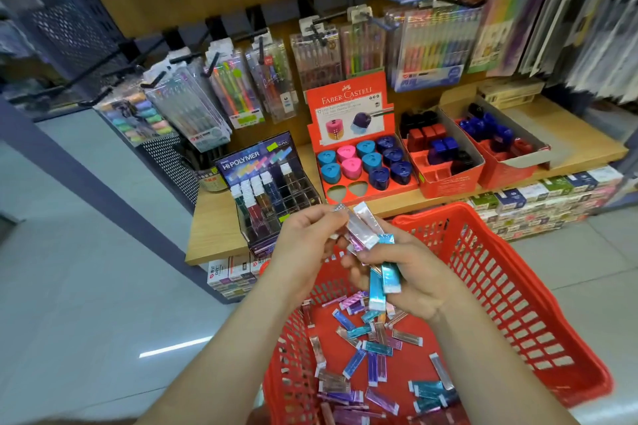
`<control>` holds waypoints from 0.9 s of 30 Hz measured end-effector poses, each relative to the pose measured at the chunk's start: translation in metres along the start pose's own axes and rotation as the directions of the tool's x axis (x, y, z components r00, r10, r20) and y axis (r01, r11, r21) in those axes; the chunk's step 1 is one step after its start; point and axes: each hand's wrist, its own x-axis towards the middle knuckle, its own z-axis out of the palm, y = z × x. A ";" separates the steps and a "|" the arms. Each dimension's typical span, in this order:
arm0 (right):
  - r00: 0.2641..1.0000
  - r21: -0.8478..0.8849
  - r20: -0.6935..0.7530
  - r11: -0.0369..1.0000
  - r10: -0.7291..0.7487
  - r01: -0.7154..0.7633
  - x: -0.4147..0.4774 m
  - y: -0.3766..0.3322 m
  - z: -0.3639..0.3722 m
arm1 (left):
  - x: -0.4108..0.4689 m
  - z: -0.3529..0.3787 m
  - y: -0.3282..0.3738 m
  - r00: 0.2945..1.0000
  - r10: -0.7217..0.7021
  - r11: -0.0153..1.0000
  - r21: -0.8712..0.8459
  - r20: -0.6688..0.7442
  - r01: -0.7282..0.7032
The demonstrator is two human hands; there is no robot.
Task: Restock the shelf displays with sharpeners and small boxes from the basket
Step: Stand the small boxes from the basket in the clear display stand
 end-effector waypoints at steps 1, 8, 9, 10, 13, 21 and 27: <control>1.000 0.000 0.003 1.000 0.011 -0.011 0.001 -0.001 0.001 | 0.001 -0.001 0.001 1.000 0.004 1.000 -0.002 -0.005 -0.004; 0.999 0.147 0.031 0.989 0.026 -0.030 0.016 0.002 0.006 | 0.014 -0.027 0.003 0.998 -0.046 0.992 0.113 -0.041 0.050; 0.999 0.130 0.028 0.991 0.021 -0.025 0.018 0.002 0.008 | 0.015 -0.030 0.002 0.998 -0.055 0.985 0.161 -0.044 0.061; 1.000 0.071 0.017 0.997 0.009 -0.010 0.021 0.003 0.010 | 0.016 -0.032 0.002 0.998 -0.055 0.976 0.209 -0.036 0.061; 0.997 -0.158 -0.052 0.986 -0.054 0.045 0.031 0.008 0.013 | 0.017 -0.036 0.002 1.000 0.000 0.953 0.302 0.009 -0.002; 0.976 -0.012 -0.209 0.998 -0.063 0.062 0.051 0.014 0.018 | 0.030 -0.057 0.018 0.995 0.100 0.907 0.409 0.027 -0.102; 0.960 0.039 -0.276 0.997 -0.049 0.062 0.066 0.007 0.026 | 0.047 -0.071 0.017 0.999 -0.026 0.896 0.445 0.020 0.014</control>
